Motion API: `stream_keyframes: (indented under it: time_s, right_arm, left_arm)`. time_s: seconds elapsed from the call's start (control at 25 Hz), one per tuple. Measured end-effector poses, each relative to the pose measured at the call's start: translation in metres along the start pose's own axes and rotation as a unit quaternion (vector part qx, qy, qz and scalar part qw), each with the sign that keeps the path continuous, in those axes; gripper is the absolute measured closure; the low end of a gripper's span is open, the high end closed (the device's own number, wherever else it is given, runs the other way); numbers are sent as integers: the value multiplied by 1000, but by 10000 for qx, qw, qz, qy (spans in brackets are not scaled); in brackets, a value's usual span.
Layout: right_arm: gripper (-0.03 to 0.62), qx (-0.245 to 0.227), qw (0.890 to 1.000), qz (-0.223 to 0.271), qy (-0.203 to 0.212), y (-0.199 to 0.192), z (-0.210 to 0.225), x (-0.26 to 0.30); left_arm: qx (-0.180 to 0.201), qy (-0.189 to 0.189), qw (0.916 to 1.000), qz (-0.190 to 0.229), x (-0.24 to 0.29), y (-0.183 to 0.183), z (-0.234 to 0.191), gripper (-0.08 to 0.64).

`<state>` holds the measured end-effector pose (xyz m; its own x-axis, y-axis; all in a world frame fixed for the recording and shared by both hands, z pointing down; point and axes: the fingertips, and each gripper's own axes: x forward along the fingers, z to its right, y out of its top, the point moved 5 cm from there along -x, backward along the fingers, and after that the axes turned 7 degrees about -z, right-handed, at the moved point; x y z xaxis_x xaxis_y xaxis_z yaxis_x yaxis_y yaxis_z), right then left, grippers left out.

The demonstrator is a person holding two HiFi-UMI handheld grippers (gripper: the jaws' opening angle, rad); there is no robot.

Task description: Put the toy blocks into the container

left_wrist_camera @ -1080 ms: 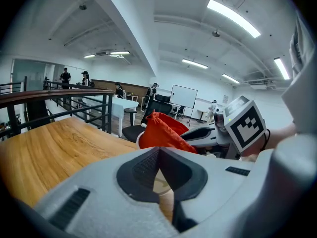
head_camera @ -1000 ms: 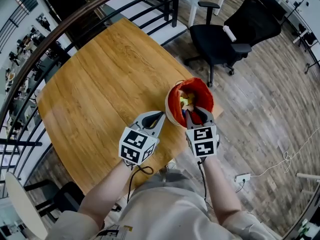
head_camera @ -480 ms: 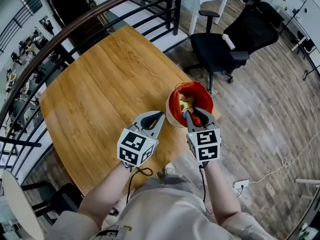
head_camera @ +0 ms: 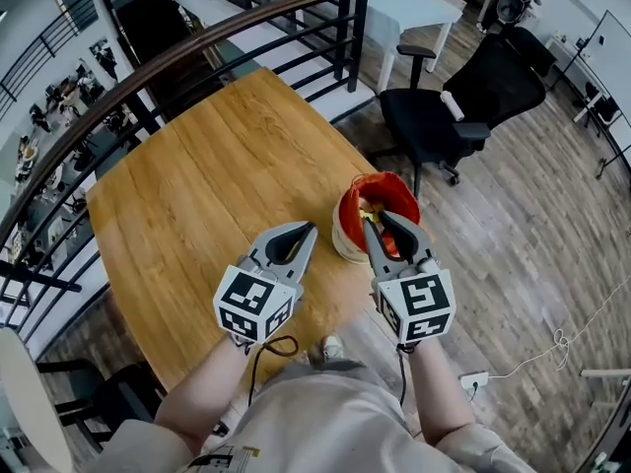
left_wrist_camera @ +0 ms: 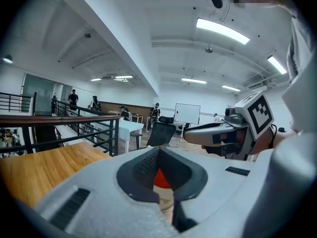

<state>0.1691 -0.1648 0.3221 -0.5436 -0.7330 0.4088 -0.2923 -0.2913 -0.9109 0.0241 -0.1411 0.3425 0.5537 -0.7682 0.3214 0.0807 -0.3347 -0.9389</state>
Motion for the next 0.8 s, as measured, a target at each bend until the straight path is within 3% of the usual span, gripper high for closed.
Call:
stream_keyframes:
  time_s: [0.44, 0.8]
  right_arm:
    - [532, -640, 9895, 1272, 243, 92, -42, -75]
    - [551, -744, 9754, 1992, 577, 121, -81, -109]
  left_arm:
    - [361, 269, 9936, 1033, -87, 76, 12, 548]
    - [538, 523, 9846, 1578, -157, 103, 19, 548]
